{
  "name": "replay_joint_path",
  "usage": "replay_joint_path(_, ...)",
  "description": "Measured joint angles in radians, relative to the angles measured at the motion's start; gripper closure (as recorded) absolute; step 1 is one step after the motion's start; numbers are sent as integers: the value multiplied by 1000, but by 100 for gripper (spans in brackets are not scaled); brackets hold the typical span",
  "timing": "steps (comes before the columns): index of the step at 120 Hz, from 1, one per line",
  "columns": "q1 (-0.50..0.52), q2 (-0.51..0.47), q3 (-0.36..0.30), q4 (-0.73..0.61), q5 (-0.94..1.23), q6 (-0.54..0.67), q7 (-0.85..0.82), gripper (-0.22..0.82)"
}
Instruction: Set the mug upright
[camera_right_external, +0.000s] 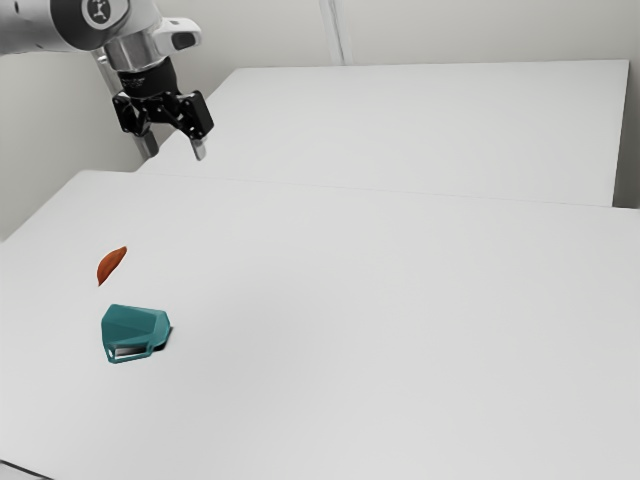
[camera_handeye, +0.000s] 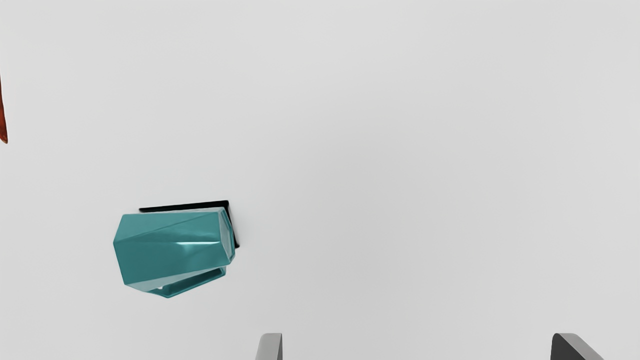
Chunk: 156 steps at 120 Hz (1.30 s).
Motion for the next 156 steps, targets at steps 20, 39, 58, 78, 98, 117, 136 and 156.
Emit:
replay_joint_path(20, -1, -3, 0, -3, 4, -1, -1, 2)
replay_joint_path(39, -4, -31, 5, -42, 4, 1, 1, 2)
replay_joint_path(58, 30, -76, 7, -94, 4, 4, 2, 2)
replay_joint_path(78, 123, -97, 11, -156, -9, 23, 11, 2)
replay_joint_path(98, 208, -117, 20, -231, -59, 63, 44, 2)
replay_joint_path(117, 281, -120, 34, -302, -123, 121, 99, 2)
replay_joint_path(136, 354, -120, 51, -372, -200, 192, 178, 2)
replay_joint_path(156, 429, -119, 63, -431, -265, 242, 268, 2)
